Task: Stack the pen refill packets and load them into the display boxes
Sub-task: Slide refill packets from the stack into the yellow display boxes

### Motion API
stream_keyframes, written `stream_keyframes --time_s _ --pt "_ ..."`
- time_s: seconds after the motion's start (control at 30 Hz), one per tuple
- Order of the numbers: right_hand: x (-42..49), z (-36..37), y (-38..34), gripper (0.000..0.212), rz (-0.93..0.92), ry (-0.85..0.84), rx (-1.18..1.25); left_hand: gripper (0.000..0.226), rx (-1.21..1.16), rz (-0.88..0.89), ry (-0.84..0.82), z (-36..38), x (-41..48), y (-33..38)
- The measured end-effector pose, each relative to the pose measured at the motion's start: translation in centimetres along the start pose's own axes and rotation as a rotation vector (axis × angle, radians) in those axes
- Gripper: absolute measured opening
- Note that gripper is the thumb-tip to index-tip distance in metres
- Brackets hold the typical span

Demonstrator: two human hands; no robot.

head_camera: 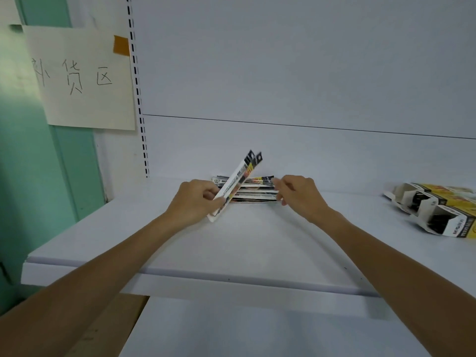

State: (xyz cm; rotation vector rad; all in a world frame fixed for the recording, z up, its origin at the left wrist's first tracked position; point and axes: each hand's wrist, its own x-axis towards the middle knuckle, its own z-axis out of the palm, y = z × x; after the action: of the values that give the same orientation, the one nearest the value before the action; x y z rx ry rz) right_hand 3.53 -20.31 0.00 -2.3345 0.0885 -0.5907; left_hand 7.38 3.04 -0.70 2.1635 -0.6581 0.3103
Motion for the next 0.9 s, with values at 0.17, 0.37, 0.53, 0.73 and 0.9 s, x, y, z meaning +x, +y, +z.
stream_keyframes --time_s 0.17,0.37,0.53,0.73,0.9 --pt "-0.8 2.2 -3.7 0.030 0.050 -0.345 0.287 0.008 -0.145 -0.026 -0.177 1.8 -0.5 1.4" --pt "-0.1 1.8 -4.2 0.035 -0.047 -0.320 0.039 0.023 0.511 0.283 0.017 -0.1 -1.4 1.5" --pt "0.6 1.8 -3.9 0.032 -0.175 -0.470 -0.276 0.034 0.730 0.535 0.042 -1.0 -0.9 -1.6" --pt "1.6 2.8 -2.4 0.018 -0.235 -0.169 -0.188 0.034 0.491 0.162 -0.225 -0.6 -1.2 -3.5" --pt "2.8 3.3 -0.2 0.037 -0.244 -0.134 -0.500 0.030 0.346 0.119 -0.244 -0.8 -0.6 -3.9"
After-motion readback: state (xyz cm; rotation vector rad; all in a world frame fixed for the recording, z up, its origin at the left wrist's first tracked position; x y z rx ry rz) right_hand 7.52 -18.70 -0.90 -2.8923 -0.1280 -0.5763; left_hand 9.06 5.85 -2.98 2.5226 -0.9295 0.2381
